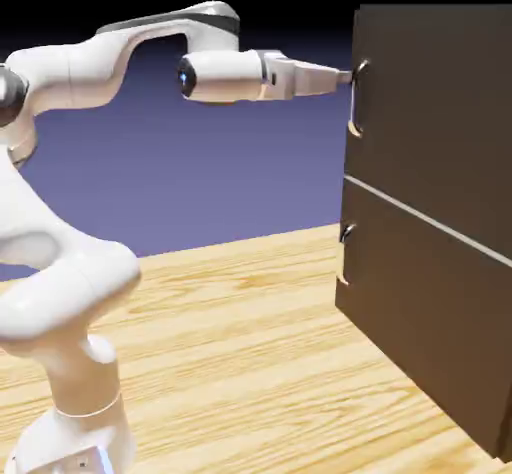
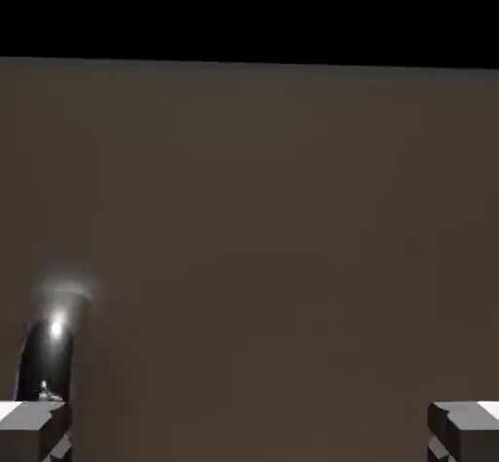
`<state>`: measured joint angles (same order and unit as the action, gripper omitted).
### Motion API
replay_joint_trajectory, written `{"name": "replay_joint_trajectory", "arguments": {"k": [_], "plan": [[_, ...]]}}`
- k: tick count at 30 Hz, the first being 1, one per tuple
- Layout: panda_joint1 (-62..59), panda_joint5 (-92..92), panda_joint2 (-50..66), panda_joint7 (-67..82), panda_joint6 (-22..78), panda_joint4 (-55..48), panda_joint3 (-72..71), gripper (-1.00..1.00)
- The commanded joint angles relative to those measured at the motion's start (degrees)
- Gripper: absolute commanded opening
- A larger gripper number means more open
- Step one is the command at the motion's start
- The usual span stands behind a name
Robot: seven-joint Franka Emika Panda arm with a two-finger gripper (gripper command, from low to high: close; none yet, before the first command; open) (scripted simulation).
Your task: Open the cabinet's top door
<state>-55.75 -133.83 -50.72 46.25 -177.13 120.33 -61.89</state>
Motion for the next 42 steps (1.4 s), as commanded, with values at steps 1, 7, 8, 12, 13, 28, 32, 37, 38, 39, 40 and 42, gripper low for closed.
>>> {"name": "replay_joint_trajectory", "arguments": {"k": [1, 7, 8, 12, 13, 28, 32, 37, 38, 39, 40, 42], "plan": [[-1.1, -2.5, -0.3, 1.7, -0.1, -0.8, -1.2, 0.00], [-7.4, -17.4, -2.4, 11.6, -0.4, -5.3, -8.1, 0.00], [-8.4, -19.9, -2.7, 13.2, -0.5, -6.1, -9.2, 0.00], [-12.0, -23.2, -2.8, 15.3, -0.5, -8.8, -12.1, 0.00], [-13.9, -23.1, -2.5, 15.1, -0.4, -10.3, -13.2, 0.00], [-1.8, -19.2, -0.3, 16.6, 9.8, 1.5, -4.5, -1.00], [6.5, -16.2, -0.7, 16.5, 13.7, 8.4, 1.7, -1.00], [16.8, -10.8, -2.3, 15.4, 18.6, 16.9, 10.2, -1.00], [18.9, -9.5, -2.9, 15.0, 19.6, 18.6, 12.1, -1.00], [21.0, -8.1, -3.5, 14.6, 20.6, 20.4, 13.9, -1.00], [23.1, -6.5, -4.2, 14.1, 21.6, 22.2, 15.9, -1.00], [27.2, -3.1, -5.9, 12.9, 23.8, 25.8, 20.0, -1.00]]}}
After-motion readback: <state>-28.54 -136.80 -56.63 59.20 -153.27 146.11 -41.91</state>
